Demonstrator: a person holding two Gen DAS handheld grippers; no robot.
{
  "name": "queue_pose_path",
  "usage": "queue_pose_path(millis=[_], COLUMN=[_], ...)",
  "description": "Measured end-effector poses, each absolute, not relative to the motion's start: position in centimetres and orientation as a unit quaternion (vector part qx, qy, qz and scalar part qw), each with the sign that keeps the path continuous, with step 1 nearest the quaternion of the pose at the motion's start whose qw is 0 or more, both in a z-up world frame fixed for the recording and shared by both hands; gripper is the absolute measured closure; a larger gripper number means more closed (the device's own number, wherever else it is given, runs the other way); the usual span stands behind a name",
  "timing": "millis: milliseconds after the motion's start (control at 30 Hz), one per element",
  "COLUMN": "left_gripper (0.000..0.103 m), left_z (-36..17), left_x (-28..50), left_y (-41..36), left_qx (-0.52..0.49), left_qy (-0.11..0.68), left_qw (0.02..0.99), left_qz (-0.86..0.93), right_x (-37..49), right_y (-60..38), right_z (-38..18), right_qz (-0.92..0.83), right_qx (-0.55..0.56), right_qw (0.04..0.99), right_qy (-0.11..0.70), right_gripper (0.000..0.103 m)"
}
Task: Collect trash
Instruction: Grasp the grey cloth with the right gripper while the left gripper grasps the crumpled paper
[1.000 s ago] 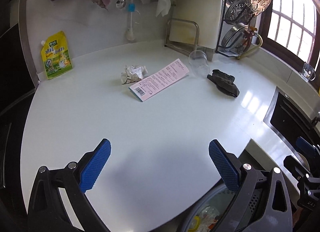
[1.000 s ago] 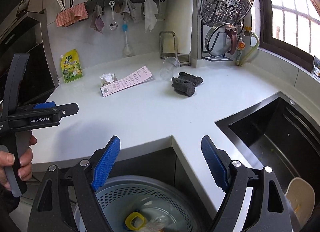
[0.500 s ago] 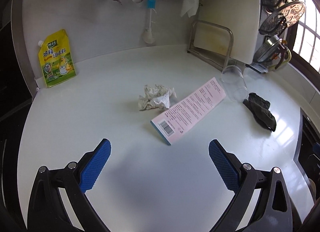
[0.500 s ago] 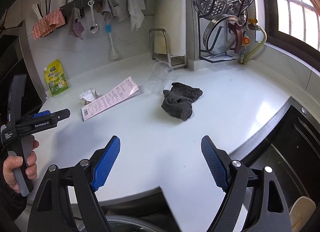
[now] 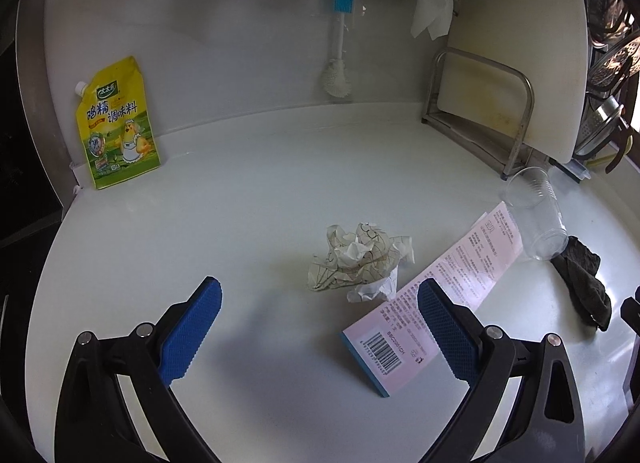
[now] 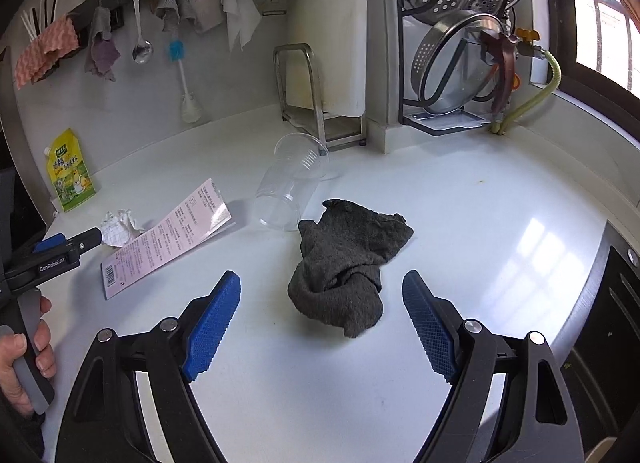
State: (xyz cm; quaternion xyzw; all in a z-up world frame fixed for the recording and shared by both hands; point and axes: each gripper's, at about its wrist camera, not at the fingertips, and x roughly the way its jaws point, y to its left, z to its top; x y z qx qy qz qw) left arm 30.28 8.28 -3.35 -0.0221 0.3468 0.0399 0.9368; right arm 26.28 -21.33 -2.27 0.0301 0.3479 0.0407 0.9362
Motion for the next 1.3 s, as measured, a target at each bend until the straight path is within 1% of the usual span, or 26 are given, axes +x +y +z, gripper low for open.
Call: queue_pose_path(millis=[400,567,767,1000,1033,1167,1267,1300], left_gripper=[0.006,0.006,0.006,0.006,0.006,0.006,0.006,0.006], left_z=[-4.1,-4.3,-4.3,-4.8,-4.9,-5.0,-5.1,-5.1], left_x=[31.6,31.8,32.4,33.7,33.8,34.3,34.8,34.9], left_y=[8.1,7.7,7.5,7.7,7.7,7.6,7.2,7.0], left_qx=[-0.018,-0.004,-0.005,-0.010,-0.011,-0.010,-0.004,0.000], left_qy=[0.356,0.356,0.360,0.379,0.380,0.385,0.387,0.388], left_qw=[0.933,0.933,0.932,0.924,0.924,0.922,0.921,0.920], left_qz=[0.041,0.046,0.050,0.053,0.054,0.052,0.049,0.049], right_x=[31.4,31.9,32.2,32.5,32.5,32.4,32.4,32.4], right_y=[-20.5,-20.7,-21.4,-21.3,-21.2,-20.9,-20.6,-20.6], right_z=[-4.3,-5.4,-5.9,-6.1,-6.0,-6.1,-6.1,-6.1], right_qz=[0.013,0.013,0.020,0.028,0.029,0.032,0.034,0.036], right_qx=[-0.004,-0.004,0.021,0.020,0.020,0.015,0.009,0.009], right_qw=[0.918,0.908,0.904,0.901,0.901,0.900,0.901,0.901], right_qy=[0.396,0.418,0.427,0.432,0.432,0.434,0.433,0.432], right_gripper=[0.024,0.024,0.024,0.025,0.031,0.038,0.049,0.054])
